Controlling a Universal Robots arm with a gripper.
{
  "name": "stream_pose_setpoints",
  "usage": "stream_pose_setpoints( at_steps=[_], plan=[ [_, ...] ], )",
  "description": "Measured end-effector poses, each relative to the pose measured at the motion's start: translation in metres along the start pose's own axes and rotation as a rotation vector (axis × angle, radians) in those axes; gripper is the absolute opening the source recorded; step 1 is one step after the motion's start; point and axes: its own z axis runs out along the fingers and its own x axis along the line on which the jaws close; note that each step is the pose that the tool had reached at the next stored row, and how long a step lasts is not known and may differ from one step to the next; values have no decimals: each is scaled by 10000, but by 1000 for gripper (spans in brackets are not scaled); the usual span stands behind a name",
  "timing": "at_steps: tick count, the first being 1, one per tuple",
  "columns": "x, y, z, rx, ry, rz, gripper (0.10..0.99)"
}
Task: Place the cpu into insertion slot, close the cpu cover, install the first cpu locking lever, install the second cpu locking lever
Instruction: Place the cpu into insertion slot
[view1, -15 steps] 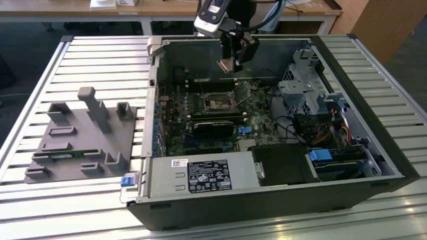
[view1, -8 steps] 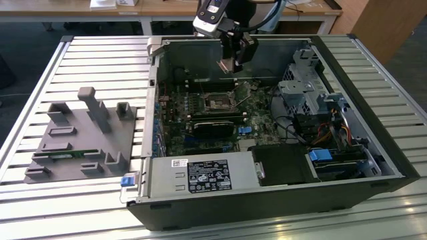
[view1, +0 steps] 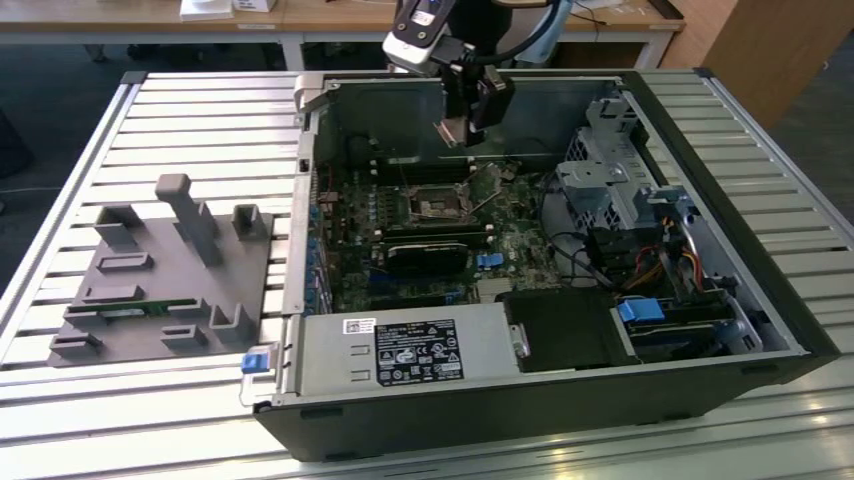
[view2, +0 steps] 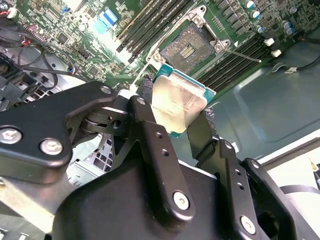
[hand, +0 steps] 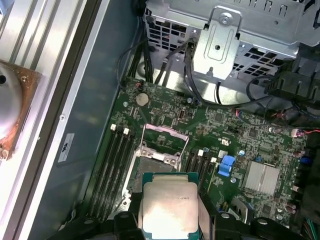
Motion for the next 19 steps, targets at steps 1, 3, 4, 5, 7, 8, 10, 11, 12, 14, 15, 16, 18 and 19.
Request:
stream_pose_setpoints(
  at_steps=[1, 3, 4, 5, 7, 8, 10, 11, 12, 14, 15, 16, 18, 19],
  plan=[
    [0, -1, 1, 0, -4, 36, 529],
    [0, -1, 2, -1, -9, 101, 529],
    [0, -2, 4, -3, -12, 134, 529],
    [0, -2, 4, -3, -15, 168, 529],
    [0, -3, 7, -4, -21, 238, 529],
    [0, -3, 9, -5, -24, 274, 529],
    [1, -4, 11, -6, -31, 349, 529],
    [1, -5, 12, -6, -34, 382, 529],
    [1, -5, 14, -8, -36, 414, 529],
    [1, -5, 16, -9, -43, 480, 529],
    [1, -6, 17, -10, -45, 512, 529],
    [1, -7, 21, -11, -47, 543, 529],
    [2, -10, 25, -12, -54, 610, 529],
    [2, -10, 27, -11, -57, 640, 529]
  ],
)
